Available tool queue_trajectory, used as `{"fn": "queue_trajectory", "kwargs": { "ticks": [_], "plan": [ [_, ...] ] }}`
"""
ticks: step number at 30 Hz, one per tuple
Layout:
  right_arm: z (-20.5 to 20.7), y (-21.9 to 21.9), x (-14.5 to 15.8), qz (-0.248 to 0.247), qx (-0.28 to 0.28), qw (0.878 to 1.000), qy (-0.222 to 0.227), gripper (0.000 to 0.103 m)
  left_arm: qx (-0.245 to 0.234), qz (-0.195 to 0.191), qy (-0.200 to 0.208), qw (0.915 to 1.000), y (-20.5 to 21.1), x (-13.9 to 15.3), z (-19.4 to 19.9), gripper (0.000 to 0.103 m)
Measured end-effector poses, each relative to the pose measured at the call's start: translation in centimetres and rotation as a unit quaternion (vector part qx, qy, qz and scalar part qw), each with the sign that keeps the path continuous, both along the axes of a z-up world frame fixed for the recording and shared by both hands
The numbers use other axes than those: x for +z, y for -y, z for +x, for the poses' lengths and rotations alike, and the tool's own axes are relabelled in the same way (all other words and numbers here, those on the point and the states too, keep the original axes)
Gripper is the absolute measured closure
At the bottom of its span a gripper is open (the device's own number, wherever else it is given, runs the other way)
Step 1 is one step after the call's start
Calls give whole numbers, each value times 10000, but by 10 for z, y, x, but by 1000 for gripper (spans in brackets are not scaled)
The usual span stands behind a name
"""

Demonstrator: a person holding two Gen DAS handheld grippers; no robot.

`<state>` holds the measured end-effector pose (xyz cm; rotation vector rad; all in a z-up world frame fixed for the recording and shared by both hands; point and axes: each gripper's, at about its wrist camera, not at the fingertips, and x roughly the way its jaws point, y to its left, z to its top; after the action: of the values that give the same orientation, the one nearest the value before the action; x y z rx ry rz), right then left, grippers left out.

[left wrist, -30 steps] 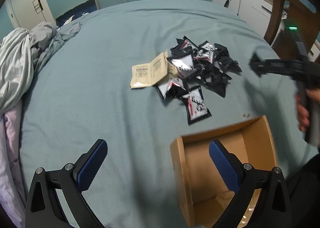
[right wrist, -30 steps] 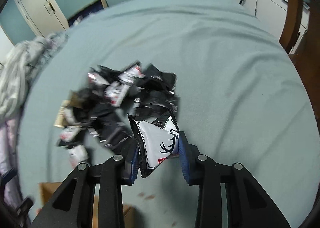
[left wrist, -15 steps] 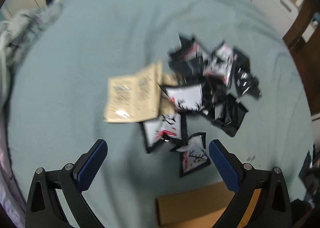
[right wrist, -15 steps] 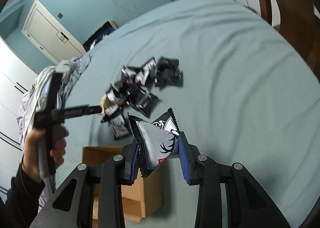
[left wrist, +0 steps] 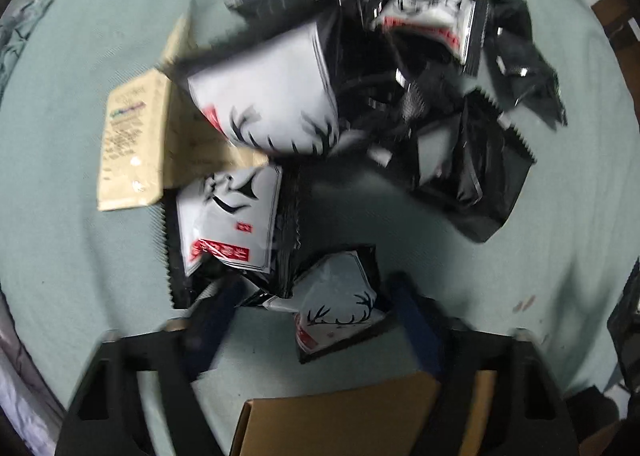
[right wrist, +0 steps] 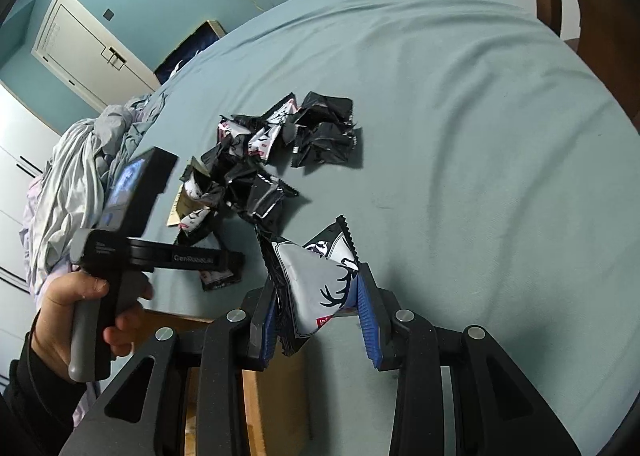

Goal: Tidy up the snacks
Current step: 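Grasp a white deer-logo packet with the left gripper while the right gripper carries its packet, then drop the packets into the cardboard box from both grippers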

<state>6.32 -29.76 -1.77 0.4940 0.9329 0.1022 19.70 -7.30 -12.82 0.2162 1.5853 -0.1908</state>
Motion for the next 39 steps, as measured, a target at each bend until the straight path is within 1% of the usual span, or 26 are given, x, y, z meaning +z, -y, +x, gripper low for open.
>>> {"fn": "queue_trajectory", "kwargs": {
  "ticks": [1, 2, 3, 4, 7, 10, 11, 12, 13, 14, 17, 19, 21, 24, 28, 29, 30, 31, 33, 34, 35, 37, 39],
  "plan": [
    [-1, 0, -2, -22, -19, 10000, -7, 71, 84, -54, 58, 9999, -2, 6, -2, 49],
    [-2, 1, -2, -27, -63, 10000, -22, 71, 144, -150, 43, 9998, -4, 11, -3, 58],
    [-4, 2, -3, -33, -93, 9999, -40, 71, 203, -331, 31, 9992, -6, 18, -6, 64],
    [-3, 2, -3, -42, -103, 9999, -48, 71, 296, -502, 113, 9982, -11, 29, -11, 64],
    [-7, 3, 1, -81, -171, 9998, 1, 71, 359, -607, 532, 9961, -21, 64, -27, 65],
    [-14, 2, 8, -110, -181, 9997, 105, 71, 284, -927, 1110, 9891, -33, 115, -60, 65],
    [-16, 1, 10, -121, -171, 9997, 139, 71, 240, -984, 1284, 9865, -40, 126, -74, 65],
    [-19, 0, 13, -130, -156, 9996, 184, 71, 143, -1056, 1513, 9827, -43, 142, -91, 65],
    [-20, -2, 16, -129, -119, 9996, 224, 71, 53, -1085, 1645, 9804, -47, 151, -98, 65],
    [-23, -6, 19, -135, -63, 9995, 282, 71, -89, -1104, 1832, 9768, -48, 162, -115, 65],
    [-33, -13, 27, -193, 107, 9987, 454, 71, -470, -1183, 2184, 9675, -45, 177, -153, 64],
    [-41, -19, 33, -256, 237, 9976, 595, 71, -644, -1274, 2344, 9616, -44, 172, -170, 64],
    [-48, -25, 39, -366, 329, 9961, 730, 71, -692, -1307, 2376, 9600, -45, 159, -176, 64],
    [-57, -32, 42, -512, 426, 9944, 820, 71, -683, -1232, 2195, 9654, -41, 131, -174, 64],
    [-66, -39, 42, -507, 561, 9937, 831, 71, -784, -1136, 2110, 9677, -37, 117, -177, 63],
    [-68, -39, 42, -470, 584, 9938, 826, 70, -804, -1164, 2130, 9668, -36, 115, -178, 58],
    [-69, -40, 42, -438, 594, 9939, 820, 70, -805, -1208, 2178, 9651, -36, 115, -178, 46],
    [-70, -40, 41, -409, 594, 9941, 807, 70, -770, -1288, 2299, 9616, -38, 119, -179, 42],
    [-72, -42, 40, -381, 605, 9944, 779, 71, -713, -1293, 2459, 9580, -39, 122, -181, 21],
    [-73, -44, 40, -402, 612, 9942, 787, 71, -687, -1241, 2608, 9549, -41, 127, -183, 18],
    [-74, -47, 40, -435, 647, 9937, 805, 70, -675, -1181, 2709, 9530, -42, 128, -184, 17],
    [-76, -53, 42, -512, 719, 9925, 843, 70, -692, -945, 2885, 9503, -43, 132, -187, 16],
    [-78, -59, 42, -592, 806, 9911, 875, 70, -730, -780, 2968, 9489, -46, 136, -188, 16]
  ]
}}
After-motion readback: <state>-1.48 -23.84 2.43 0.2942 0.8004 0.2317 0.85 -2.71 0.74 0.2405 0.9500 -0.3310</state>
